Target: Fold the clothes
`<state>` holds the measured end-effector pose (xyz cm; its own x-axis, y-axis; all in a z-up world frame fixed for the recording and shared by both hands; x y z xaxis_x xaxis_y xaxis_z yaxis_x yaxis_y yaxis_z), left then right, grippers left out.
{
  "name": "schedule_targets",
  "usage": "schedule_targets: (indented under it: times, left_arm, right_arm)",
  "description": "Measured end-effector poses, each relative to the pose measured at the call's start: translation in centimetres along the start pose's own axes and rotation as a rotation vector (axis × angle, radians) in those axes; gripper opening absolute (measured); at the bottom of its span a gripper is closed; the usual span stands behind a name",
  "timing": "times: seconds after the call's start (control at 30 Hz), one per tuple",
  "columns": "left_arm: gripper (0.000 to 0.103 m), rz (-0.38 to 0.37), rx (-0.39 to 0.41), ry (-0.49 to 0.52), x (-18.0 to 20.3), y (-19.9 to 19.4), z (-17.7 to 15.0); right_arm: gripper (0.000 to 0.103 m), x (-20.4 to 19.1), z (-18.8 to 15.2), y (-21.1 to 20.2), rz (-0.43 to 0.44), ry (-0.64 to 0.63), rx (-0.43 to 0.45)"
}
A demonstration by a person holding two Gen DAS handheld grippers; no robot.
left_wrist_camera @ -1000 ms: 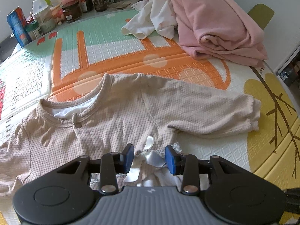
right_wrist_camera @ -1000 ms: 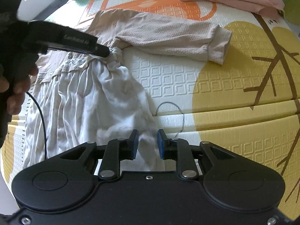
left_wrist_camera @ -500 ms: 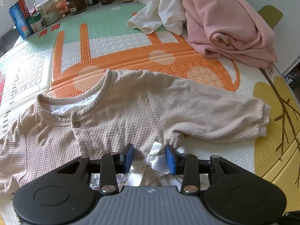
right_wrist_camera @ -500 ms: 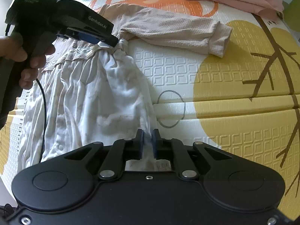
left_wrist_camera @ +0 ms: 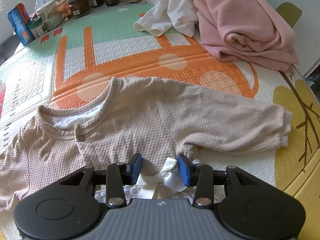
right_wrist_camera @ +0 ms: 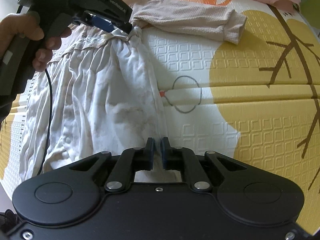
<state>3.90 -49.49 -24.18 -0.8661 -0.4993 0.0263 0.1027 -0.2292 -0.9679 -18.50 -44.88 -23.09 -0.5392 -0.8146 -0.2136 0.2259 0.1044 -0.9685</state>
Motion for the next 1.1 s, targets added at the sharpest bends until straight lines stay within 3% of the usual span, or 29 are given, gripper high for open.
schedule_targets:
  times: [1.1]
  left_arm:
    - [0.052, 0.041, -0.001, 0.004, 0.2, 0.0, -0.3]
  right_arm:
    - [0.006, 0.2, -8.7, -1.5, -0.026, -0.036, -0.032]
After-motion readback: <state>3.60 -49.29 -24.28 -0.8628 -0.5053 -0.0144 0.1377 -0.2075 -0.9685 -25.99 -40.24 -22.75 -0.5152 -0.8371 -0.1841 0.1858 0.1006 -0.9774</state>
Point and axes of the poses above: each gripper's, at about its wrist camera, not at the fingertips, and y roughly the way its jaws point, x to its right, z to its top, the point moved 10 cm from there along y, roughly the way its jaws point, and after that the axes turned 7 degrees about -x, right-handed, at the moved point
